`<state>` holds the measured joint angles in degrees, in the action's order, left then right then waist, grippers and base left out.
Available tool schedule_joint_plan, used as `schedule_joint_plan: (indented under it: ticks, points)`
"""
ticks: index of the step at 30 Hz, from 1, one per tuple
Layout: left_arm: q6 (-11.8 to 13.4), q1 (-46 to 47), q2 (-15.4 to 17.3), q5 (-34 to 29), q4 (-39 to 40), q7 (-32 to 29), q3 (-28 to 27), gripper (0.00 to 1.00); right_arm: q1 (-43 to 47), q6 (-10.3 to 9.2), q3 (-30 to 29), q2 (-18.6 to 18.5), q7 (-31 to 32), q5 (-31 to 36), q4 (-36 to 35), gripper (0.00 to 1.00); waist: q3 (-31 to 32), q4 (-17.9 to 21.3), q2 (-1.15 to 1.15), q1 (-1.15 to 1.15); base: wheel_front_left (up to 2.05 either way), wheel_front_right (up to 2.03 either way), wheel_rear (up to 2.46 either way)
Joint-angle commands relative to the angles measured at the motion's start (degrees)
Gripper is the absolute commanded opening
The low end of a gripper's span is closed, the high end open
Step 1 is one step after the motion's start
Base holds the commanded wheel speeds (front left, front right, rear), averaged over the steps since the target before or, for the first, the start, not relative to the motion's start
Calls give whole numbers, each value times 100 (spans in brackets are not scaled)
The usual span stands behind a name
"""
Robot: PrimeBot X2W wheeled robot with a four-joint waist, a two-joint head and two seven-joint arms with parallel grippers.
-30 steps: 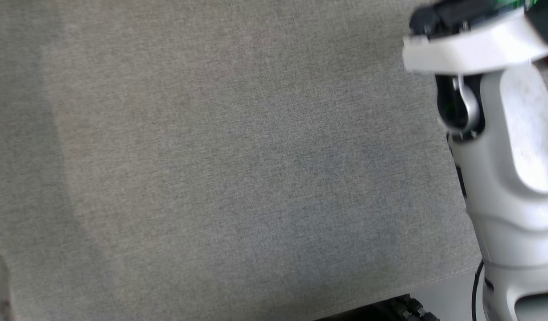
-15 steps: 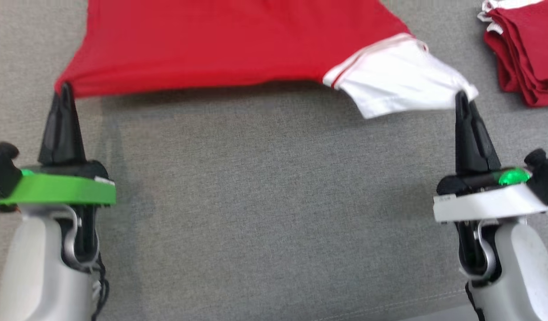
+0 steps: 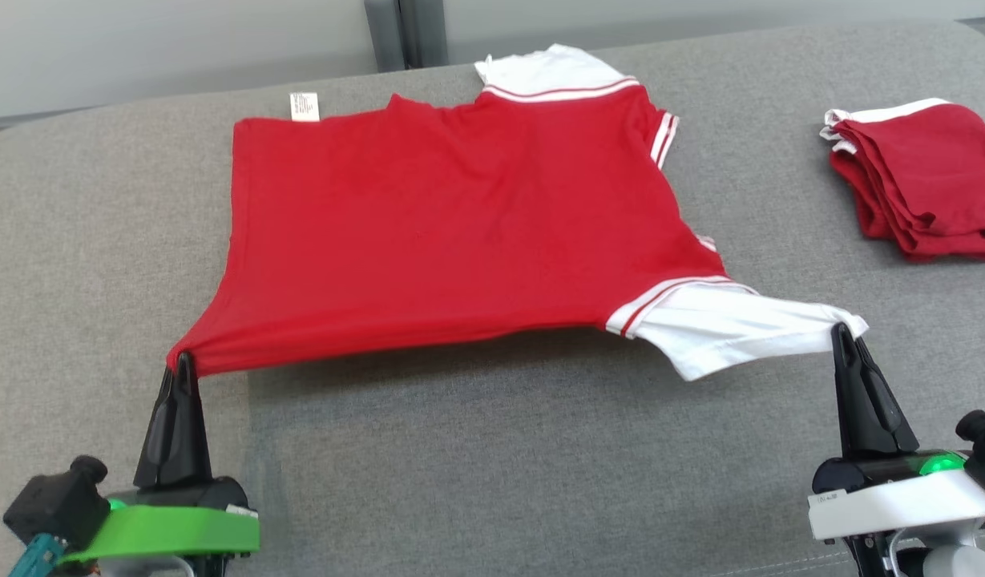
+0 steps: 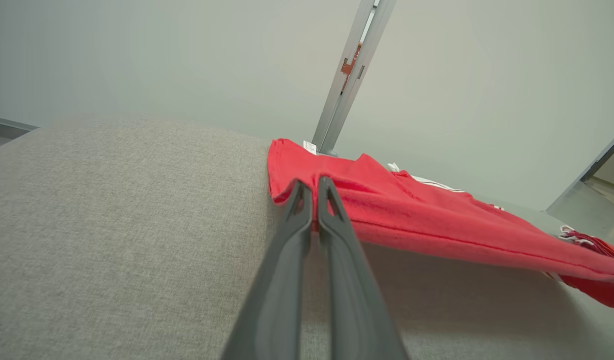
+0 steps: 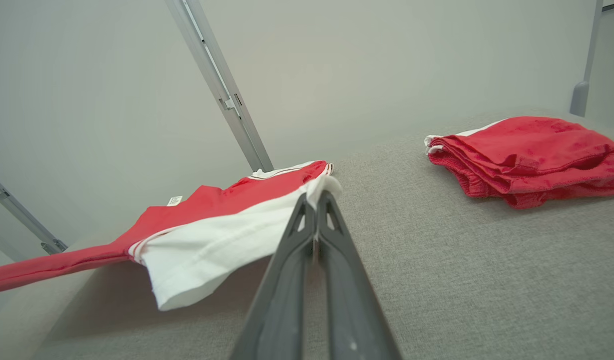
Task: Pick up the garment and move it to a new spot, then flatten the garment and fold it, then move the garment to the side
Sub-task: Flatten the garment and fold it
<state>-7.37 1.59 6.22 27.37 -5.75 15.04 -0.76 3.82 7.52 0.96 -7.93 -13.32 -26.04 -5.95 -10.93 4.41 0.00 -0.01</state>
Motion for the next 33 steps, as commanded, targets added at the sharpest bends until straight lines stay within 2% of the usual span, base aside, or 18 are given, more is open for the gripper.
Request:
schedule_joint_plan:
  ticks: [1,7,13,23,33]
  points:
    - [14,-249,-30,-77,131,17,-69,0,168,-7,-55,-28,55,12,-125,0,256,-14,0,1,0,0,0]
    - [11,-928,-126,-132,490,15,79,0,630,-7,-7,3,351,33,-504,0,329,-48,0,1,0,0,0]
    - [15,-1090,-177,-5,290,-37,200,0,798,-7,89,112,431,-105,-233,0,331,-95,0,1,0,0,0]
    - [0,-579,-174,204,-685,-100,417,0,281,-5,343,124,155,-140,850,0,284,-142,0,1,0,0,0]
    - [-12,459,-145,522,-1349,-119,567,0,-711,-5,136,234,-46,64,1362,0,114,-231,0,1,0,0,0]
